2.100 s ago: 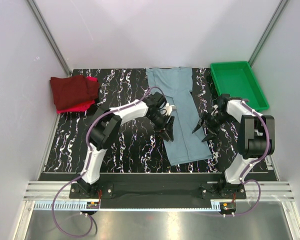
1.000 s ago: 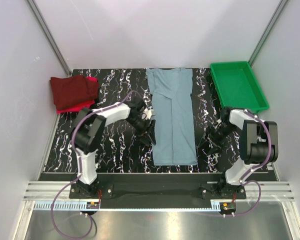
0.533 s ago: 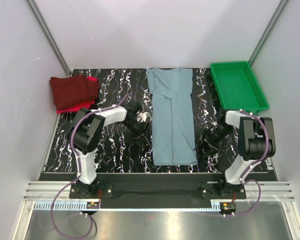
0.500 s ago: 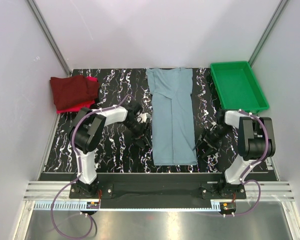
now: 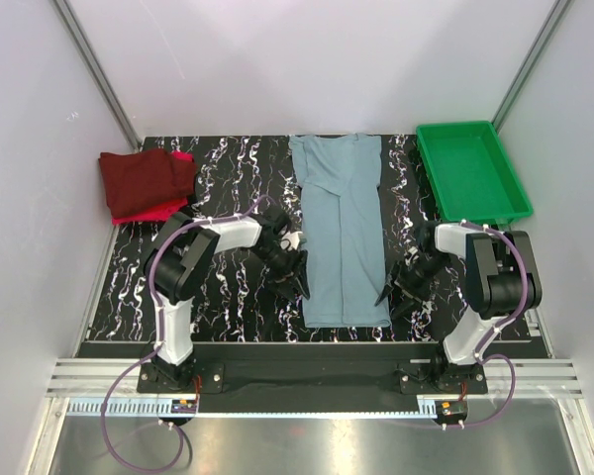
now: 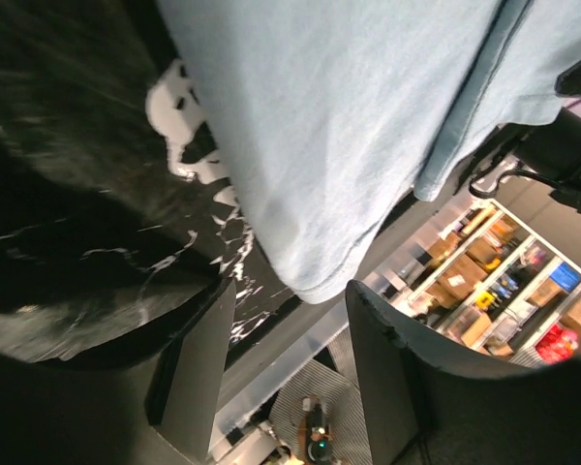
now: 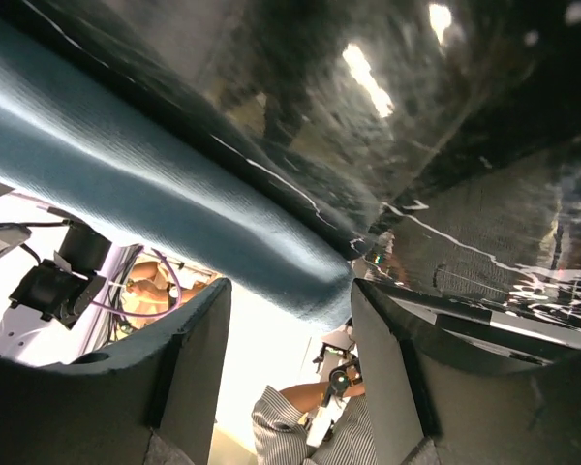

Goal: Fold and stack the t-shirts
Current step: Fold the tshirt

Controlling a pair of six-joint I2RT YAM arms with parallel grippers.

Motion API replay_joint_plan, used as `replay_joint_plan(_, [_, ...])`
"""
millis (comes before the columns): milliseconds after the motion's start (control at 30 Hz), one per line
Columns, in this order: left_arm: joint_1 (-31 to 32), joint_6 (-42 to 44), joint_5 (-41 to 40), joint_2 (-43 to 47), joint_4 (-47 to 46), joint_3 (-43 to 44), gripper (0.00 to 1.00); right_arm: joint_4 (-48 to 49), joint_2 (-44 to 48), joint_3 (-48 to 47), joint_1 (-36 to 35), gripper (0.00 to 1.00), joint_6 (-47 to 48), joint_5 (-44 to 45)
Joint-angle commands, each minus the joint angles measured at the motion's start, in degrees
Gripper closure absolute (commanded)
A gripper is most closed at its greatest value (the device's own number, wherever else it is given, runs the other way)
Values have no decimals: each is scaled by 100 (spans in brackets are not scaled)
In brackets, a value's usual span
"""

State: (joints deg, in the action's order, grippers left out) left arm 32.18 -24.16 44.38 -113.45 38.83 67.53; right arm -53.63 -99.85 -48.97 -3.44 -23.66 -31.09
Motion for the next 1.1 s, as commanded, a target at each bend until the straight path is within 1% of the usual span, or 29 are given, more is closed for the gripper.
replay_joint_plan(0, [130,-220,123,112,-367,-231,44,-210,97,230,-51,40,-130,-20])
replay_joint_plan(233, [271,-537,290,156,-754,-591,44,-60,28,309,-130,40,-227,-64])
replay_joint_plan(367, [394,-607,299,192,-868,-688,48,115,-95,221,-139,50,-235,-134])
replay_joint_plan(400, [429,-651,299,183,-894,-680,49,133,-104,230,-139,55,-253,-151])
replay_joint_plan(467, [455,-686,326,139,-947,-671,55,203,-78,256,-165,60,-297,-230])
replay_joint_plan(500, [481,-730,317,113,-965,-653,58,238,-52,309,-183,64,-323,-248])
replay_joint_plan(600, [517,-756,290,-1,-930,-565,61,379,27,388,-227,70,-411,-371])
replay_joint_plan(633, [526,-765,282,-28,-921,-548,64,397,45,440,-236,74,-429,-389])
replay_joint_plan(700, [561,-774,264,-81,-886,-504,69,388,89,467,-236,79,-420,-406])
replay_joint_plan(733, [561,-783,282,-116,-886,-478,73,388,89,467,-236,88,-403,-406])
replay_joint_plan(767, [561,-783,273,-125,-886,-469,85,371,106,459,-236,97,-403,-372])
replay_joint_plan(800, [561,-792,273,-125,-868,-460,90,353,115,441,-236,100,-403,-337])
replay_joint_plan(833, [561,-783,264,-99,-860,-451,96,353,124,441,-236,100,-385,-327])
replay_joint_plan(867, [561,-774,238,-81,-851,-416,100,353,150,441,-236,100,-394,-327])
replay_joint_plan(1067, [517,-572,62,156,-631,-152,100,230,352,371,-236,100,-324,-266])
